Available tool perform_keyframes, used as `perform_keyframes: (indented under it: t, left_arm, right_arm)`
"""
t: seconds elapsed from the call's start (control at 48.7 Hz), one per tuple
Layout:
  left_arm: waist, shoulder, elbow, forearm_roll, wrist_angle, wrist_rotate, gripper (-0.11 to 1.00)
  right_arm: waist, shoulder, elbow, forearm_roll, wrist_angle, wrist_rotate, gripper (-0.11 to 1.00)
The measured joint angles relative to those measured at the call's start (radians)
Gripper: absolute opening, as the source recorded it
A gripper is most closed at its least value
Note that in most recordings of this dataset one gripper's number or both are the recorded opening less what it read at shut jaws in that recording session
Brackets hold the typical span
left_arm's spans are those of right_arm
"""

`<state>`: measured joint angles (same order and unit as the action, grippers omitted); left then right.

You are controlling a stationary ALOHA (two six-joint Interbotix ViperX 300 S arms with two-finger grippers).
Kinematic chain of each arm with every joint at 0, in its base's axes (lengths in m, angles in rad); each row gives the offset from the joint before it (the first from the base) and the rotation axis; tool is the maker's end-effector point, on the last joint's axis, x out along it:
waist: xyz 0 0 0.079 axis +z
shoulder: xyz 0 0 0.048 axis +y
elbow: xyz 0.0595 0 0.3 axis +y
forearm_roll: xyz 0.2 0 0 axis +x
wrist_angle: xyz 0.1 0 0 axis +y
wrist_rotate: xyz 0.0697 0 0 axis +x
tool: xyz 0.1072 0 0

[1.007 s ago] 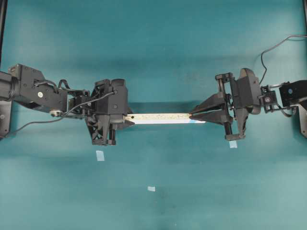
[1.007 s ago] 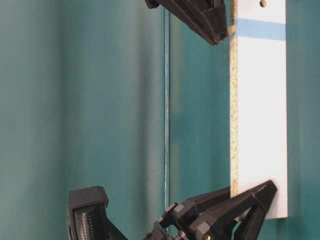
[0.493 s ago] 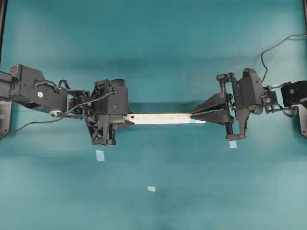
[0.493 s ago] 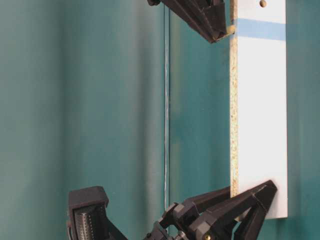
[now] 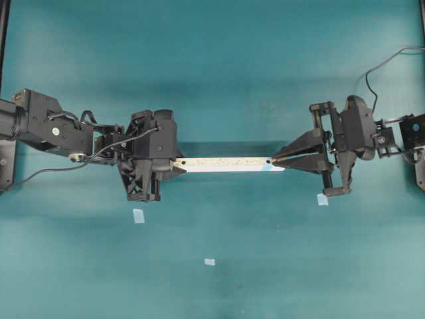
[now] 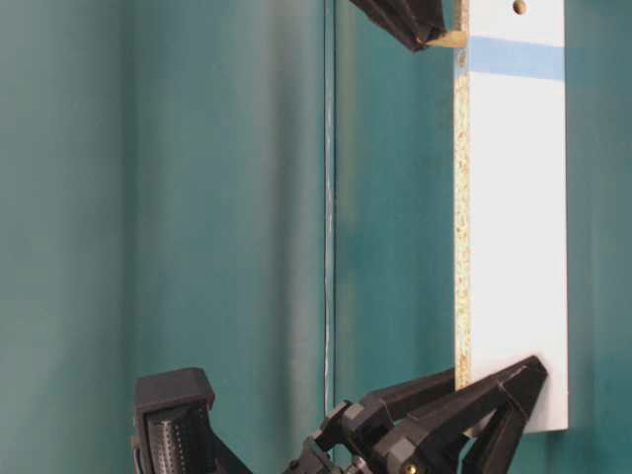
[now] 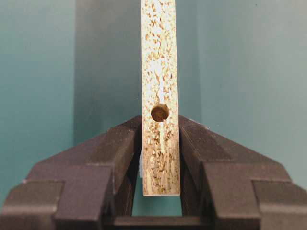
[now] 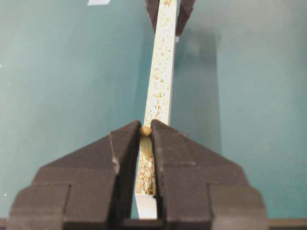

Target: Insert the rod into the hole on the wooden board.

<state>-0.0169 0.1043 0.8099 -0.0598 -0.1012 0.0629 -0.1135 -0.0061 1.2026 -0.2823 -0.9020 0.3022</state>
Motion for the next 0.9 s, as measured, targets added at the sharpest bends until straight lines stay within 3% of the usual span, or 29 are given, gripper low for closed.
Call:
perform_keyframes:
  t: [0.904]
  left_arm:
    - [0.0, 0.0, 0.0, 0.0, 0.0, 0.0, 0.33]
  right_arm:
    - [0.005, -0.006, -0.066, -0.002, 0.026, -0.035, 0.12]
